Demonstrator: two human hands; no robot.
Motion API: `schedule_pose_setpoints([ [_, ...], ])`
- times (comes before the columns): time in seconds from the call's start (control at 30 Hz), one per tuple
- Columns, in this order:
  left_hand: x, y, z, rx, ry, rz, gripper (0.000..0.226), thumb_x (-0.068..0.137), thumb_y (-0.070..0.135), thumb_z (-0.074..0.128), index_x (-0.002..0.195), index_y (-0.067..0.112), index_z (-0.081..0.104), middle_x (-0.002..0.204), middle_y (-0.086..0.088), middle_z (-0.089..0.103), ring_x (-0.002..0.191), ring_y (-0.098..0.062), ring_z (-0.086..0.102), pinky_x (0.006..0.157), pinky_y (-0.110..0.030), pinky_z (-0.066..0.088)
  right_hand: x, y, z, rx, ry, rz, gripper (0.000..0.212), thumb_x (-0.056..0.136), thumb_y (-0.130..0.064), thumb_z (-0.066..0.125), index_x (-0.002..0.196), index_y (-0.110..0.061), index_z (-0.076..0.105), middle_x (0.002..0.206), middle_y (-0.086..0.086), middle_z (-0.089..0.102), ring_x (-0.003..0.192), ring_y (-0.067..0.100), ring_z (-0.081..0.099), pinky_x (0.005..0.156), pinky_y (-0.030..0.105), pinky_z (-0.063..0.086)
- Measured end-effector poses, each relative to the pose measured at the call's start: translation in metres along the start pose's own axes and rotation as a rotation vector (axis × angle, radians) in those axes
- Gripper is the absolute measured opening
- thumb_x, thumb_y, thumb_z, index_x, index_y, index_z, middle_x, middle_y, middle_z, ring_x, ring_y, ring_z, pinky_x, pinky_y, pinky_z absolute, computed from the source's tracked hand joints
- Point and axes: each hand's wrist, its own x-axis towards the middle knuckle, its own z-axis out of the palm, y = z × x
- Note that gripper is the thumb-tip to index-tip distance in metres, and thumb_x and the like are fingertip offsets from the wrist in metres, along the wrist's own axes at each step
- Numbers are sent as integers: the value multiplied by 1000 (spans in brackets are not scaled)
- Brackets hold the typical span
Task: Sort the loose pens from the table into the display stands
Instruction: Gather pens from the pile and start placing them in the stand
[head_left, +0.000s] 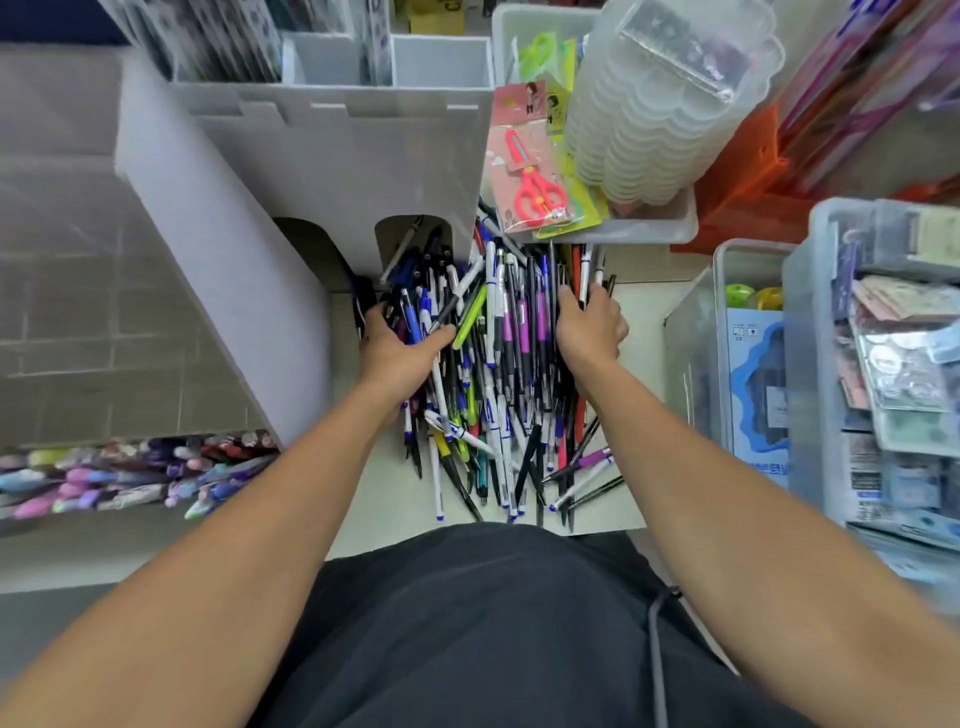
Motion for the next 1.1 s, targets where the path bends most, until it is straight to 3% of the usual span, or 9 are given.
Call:
schedule_pose_setpoints([
  [0.1, -5, -8, -6, 46, -53, 46, 101, 83, 45, 79, 158, 29, 14, 159, -1, 35, 144, -24, 36, 117, -43, 34, -19, 5, -21, 241, -74, -108, 59, 106, -37, 44, 160, -23, 23, 165, 1, 22, 153, 20, 18, 122, 36, 18],
  [0.2, -12, -15, -10, 114, -70, 108, 106, 84, 40, 80, 160, 31, 5, 163, 0, 27, 147, -22, 31, 118, -38, 29, -49, 28, -52, -71, -12, -242, 65, 101, -50, 48, 157, -22, 30, 164, 3, 24, 151, 22, 23, 123, 42, 23],
  [0.3, -19, -21, -9, 202, -66, 137, 117, 83, 40, 81, 160, 31, -7, 167, -3, 17, 149, -26, 29, 118, -40, 28, -83, 58, -72, -385, 76, -92, 76, 97, -62, 48, 150, -10, 33, 151, 18, 37, 132, 40, 46, 106, 50, 42],
  [0.43, -24, -24, -5, 268, -66, 128, 124, 79, 47, 82, 158, 33, -13, 167, -6, 14, 146, -31, 32, 117, -43, 29, -94, 94, -57, -499, -176, 227, 94, 88, -78, 40, 153, -15, 17, 146, 28, 40, 115, 44, 58, 91, 53, 55],
  [0.67, -27, -24, -4, 150, -70, 102, 125, 78, 32, 86, 159, 33, -10, 165, -5, 10, 146, -23, 30, 114, -34, 28, -84, 57, -17, 23, -86, 134, 53, 97, -11, 55, 145, -5, 32, 144, 11, 33, 117, 24, 45, 94, 24, 32],
  [0.8, -30, -30, -3, 66, -20, 80, 130, 76, 30, 88, 159, 34, -11, 167, -3, 5, 150, -23, 22, 118, -37, 22, -80, 34, -19, 136, -126, 22, 64, 98, -7, 53, 155, -15, 25, 153, 8, 28, 134, 24, 40, 114, 32, 34],
  [0.9, -34, -33, -7, 33, 7, 66, 131, 76, 25, 89, 158, 35, -13, 168, -2, 4, 151, -23, 20, 119, -40, 21, -80, 36, -40, -3, -58, -89, 66, 100, -15, 51, 158, -17, 21, 160, 4, 24, 137, 20, 38, 111, 29, 29],
  [1.0, -38, -34, -10, 59, 2, 65, 132, 75, 26, 89, 158, 34, -13, 168, 0, 3, 151, -23, 19, 118, -38, 22, -86, 56, -58, -242, -36, -82, 58, 98, -33, 57, 147, -8, 39, 145, 12, 40, 115, 25, 53, 92, 31, 42],
  [1.1, -42, -34, -8, 101, 1, 50, 136, 72, 28, 91, 158, 32, -13, 168, -1, 2, 151, -23, 20, 117, -37, 23, -89, 77, -65, -448, -43, -45, 48, 95, -40, 60, 118, 2, 54, 100, 13, 62, 79, 21, 54, 55, 27, 34],
])
